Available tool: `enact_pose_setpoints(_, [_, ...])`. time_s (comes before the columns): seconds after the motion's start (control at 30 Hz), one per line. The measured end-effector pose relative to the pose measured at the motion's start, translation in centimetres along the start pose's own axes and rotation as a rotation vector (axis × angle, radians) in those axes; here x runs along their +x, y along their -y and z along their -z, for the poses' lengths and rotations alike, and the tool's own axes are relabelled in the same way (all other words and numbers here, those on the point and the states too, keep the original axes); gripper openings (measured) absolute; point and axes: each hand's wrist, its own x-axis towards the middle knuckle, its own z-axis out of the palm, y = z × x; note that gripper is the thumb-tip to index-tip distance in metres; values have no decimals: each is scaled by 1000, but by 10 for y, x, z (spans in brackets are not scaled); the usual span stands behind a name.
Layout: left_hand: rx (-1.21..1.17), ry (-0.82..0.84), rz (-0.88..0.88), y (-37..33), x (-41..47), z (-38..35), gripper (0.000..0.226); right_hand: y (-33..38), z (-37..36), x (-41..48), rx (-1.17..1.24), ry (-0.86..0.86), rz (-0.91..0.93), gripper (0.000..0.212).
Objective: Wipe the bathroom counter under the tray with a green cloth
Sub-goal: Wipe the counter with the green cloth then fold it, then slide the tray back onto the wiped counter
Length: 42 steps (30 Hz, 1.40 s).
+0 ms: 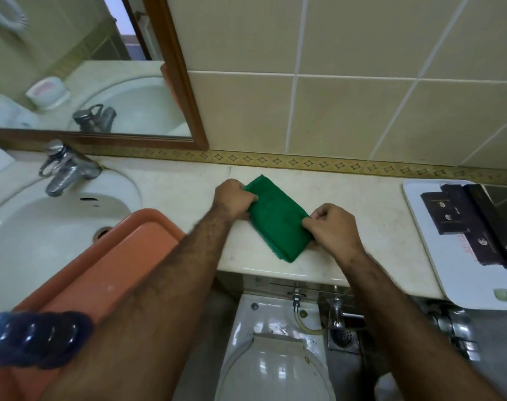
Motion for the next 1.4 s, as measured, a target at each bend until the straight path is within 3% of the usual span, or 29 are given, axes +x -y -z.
enact_pose_setpoints(0.13, [13, -191, 37, 31, 20, 65, 33, 51, -41, 9, 153, 141, -6, 11])
enact_pose_setpoints(0.27, [211, -297, 62, 50, 38, 108, 37, 79, -98, 19, 150, 187, 44, 15])
enact_pose_setpoints(0.33, [391, -323, 72, 55, 42, 115, 37, 79, -123, 28, 27, 142, 114, 12])
enact_pose_setpoints(0.47, [648, -296, 86, 67, 42, 108, 34, 72, -143, 31, -561, -24, 335, 23])
enact_pose_setpoints(0.63, [741, -293, 78, 64, 36, 100, 44, 65, -135, 28, -715, -102, 453, 46])
enact_pose_setpoints(0.7, [773, -306, -7, 60, 31, 94, 55, 54, -116, 26, -726, -100, 465, 57])
enact_pose_setpoints(0.8, [664, -238, -271, 44, 17, 69, 68, 25, -68, 27, -750, -109, 401, 78])
enact_pose_setpoints(0.97, [559, -82, -556, -31, -13, -4, 75, -32, 41, 34, -764, -219, 253, 87])
enact_pose_setpoints(1.2, [602, 96, -876, -146, -39, -147, 76, -142, 175, 6, -606, -492, 18, 70])
enact_pose_setpoints(1.3, [654, 151, -934, -179, -48, -198, 74, -198, 207, -16, -412, -607, -106, 56])
enact_pose_setpoints(1.4, [731, 202, -922, -199, -48, -238, 67, -238, 223, -36, -258, -669, -248, 58])
